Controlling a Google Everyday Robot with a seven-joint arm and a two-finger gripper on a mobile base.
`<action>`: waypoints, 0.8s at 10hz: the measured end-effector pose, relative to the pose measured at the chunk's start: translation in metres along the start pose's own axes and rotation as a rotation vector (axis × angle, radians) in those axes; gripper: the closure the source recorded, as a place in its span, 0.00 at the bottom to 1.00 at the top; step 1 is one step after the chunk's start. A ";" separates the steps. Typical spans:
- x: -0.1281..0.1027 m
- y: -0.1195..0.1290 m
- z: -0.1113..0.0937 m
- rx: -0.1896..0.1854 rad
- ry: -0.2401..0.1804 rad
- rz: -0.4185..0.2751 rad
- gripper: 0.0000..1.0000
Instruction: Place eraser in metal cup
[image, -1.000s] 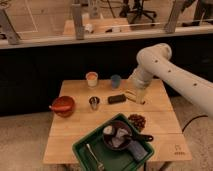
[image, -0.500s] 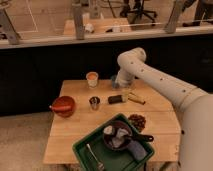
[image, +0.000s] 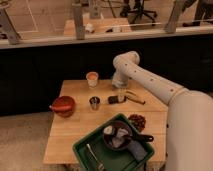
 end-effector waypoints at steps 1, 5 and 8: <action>-0.002 -0.001 0.008 -0.004 -0.008 -0.001 0.20; -0.009 -0.003 0.036 -0.010 -0.044 -0.021 0.20; -0.016 -0.004 0.051 -0.009 -0.059 -0.047 0.20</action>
